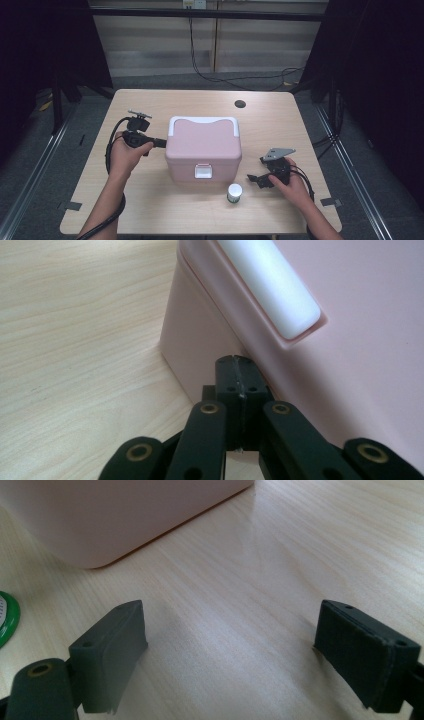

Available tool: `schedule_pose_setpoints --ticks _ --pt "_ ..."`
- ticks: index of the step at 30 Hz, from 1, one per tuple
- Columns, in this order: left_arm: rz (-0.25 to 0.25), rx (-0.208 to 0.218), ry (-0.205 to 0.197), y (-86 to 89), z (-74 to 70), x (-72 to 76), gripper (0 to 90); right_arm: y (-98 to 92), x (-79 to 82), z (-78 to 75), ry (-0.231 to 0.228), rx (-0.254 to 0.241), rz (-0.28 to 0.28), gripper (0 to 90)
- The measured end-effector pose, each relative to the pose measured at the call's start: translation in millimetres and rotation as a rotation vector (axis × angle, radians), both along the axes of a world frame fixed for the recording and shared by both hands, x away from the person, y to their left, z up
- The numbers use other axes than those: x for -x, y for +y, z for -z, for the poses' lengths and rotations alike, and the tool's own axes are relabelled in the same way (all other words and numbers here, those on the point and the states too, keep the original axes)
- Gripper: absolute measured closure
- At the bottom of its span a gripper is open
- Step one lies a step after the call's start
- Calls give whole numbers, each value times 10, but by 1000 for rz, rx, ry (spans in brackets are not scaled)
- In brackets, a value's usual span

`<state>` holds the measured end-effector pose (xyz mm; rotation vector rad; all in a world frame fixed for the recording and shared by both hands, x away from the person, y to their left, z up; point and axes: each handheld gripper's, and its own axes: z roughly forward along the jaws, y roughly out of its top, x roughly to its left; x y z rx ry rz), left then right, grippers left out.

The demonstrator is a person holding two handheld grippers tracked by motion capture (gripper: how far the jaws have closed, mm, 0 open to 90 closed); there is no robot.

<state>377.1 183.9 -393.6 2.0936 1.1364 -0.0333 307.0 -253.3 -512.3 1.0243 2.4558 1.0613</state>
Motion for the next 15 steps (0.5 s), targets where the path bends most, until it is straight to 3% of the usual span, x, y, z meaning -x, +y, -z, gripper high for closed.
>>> schedule_pose_setpoints --ticks 15 --pt "9 -3 7 -87 13 29 900 -2 -2 -1 -1 1 0 122"
